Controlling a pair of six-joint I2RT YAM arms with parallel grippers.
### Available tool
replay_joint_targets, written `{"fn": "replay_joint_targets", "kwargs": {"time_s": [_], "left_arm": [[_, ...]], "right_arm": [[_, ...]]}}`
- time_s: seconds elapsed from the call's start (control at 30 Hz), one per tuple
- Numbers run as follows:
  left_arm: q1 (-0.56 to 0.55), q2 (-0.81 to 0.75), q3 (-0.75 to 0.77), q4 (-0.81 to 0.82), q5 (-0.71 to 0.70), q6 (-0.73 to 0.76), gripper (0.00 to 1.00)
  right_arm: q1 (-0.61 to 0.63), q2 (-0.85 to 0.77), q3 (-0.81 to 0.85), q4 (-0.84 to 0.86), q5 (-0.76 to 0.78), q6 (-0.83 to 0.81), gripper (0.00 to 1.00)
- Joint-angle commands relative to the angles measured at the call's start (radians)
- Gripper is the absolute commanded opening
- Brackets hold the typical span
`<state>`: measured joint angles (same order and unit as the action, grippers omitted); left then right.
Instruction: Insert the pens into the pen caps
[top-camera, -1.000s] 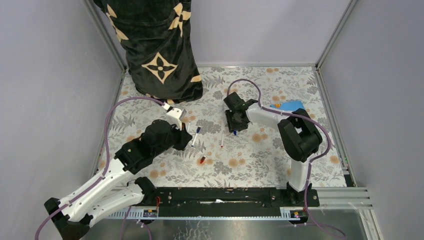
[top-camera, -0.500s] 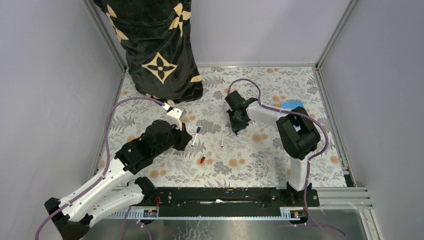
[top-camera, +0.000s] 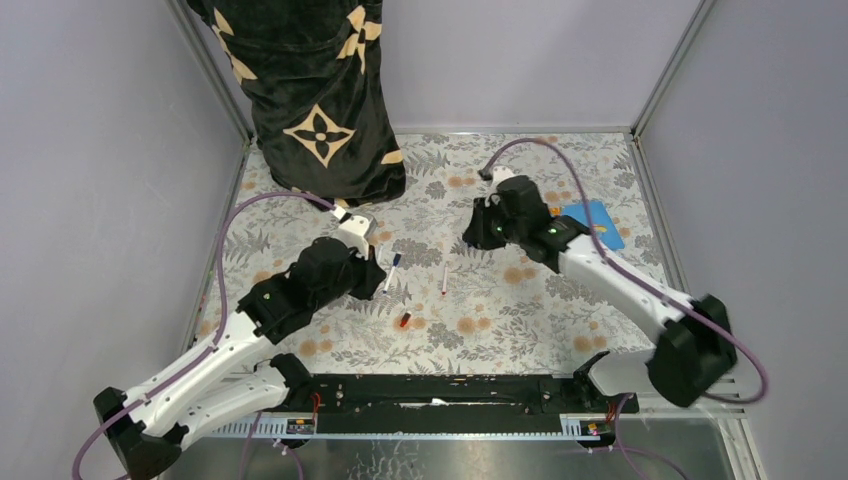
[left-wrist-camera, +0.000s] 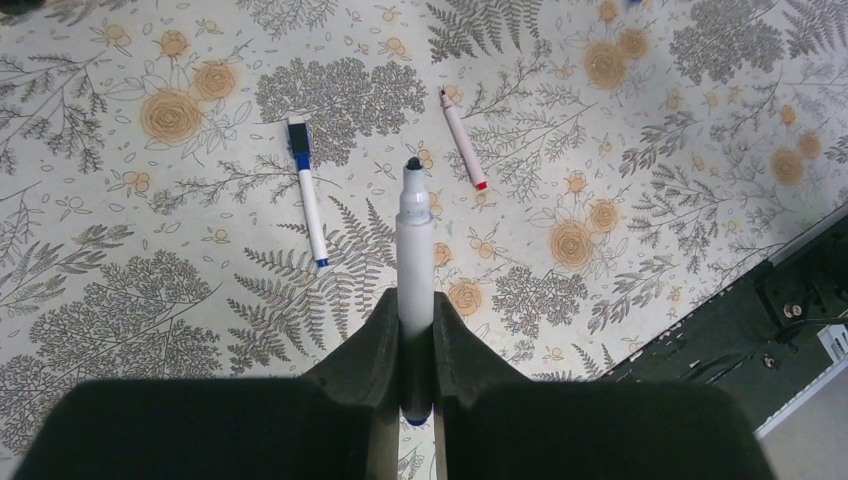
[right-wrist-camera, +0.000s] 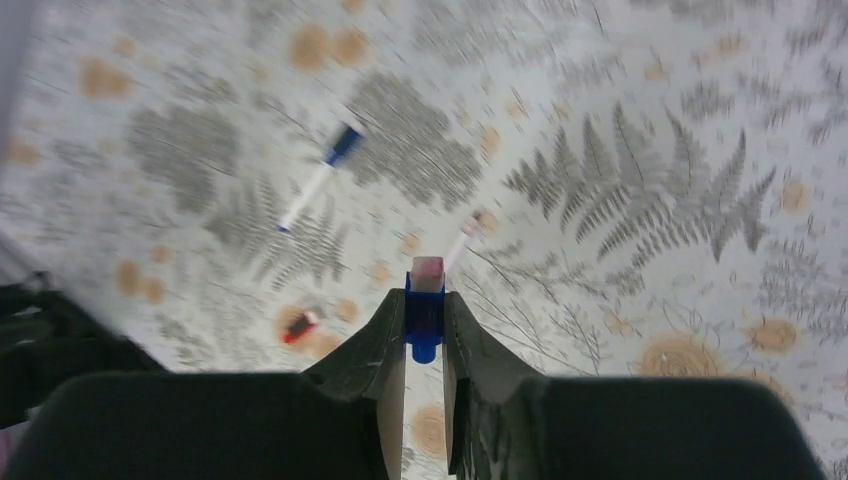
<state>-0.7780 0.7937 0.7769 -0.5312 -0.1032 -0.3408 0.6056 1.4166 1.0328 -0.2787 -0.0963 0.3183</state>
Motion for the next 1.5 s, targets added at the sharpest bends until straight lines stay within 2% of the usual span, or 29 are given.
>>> {"fn": "replay_joint_targets", "kwargs": {"time_s": [0.0,0.13,0.23,0.4,0.53,0.7,0.9,1.1,1.23,1.4,1.47], "left_arm": [[0.004,0.045,-0.012,0.075,0.034,0.007,0.0],[0.005,0.045,-0.024,0.127,0.073,-0.004,0.0],[0.004,0.03,-0.024,0.149,0.092,-0.015,0.0],[0.002,-0.018,-0.032,0.22,0.18,-0.049,0.0],[-0.02,-0.042,-0.025,0.261,0.209,-0.068,0.0],[-0.096,-0.03,0.002,0.3,0.22,-0.069,0.0],[-0.209,-0.008,-0.011,0.44,0.245,-0.087,0.0],[-0.237,0.009,-0.044,0.55,0.302,-0.097,0.0],[-0.239,0.019,-0.034,0.533,0.309,-0.067,0.0],[-0.24,0.028,-0.018,0.486,0.307,-0.044,0.0],[-0.241,0.025,-0.015,0.471,0.297,-0.04,0.0]], "right_arm": [[-0.002,-0.161,0.009,0.064,-0.084,0.021,0.0],[-0.002,-0.311,-0.002,0.072,-0.068,0.026,0.0],[-0.002,-0.442,-0.05,0.155,-0.059,0.048,0.0],[-0.001,-0.651,-0.225,0.434,-0.064,0.151,0.0],[-0.001,-0.752,-0.358,0.67,-0.079,0.257,0.0],[-0.002,-0.776,-0.409,0.749,-0.092,0.32,0.0],[-0.002,-0.813,-0.58,1.081,-0.031,0.511,0.0],[-0.003,-0.808,-0.617,1.153,-0.097,0.582,0.0],[-0.002,-0.773,-0.64,1.224,-0.15,0.596,0.0],[0.0,-0.7,-0.566,1.17,-0.285,0.551,0.0],[0.017,-0.689,-0.539,1.117,-0.27,0.533,0.0]]}}
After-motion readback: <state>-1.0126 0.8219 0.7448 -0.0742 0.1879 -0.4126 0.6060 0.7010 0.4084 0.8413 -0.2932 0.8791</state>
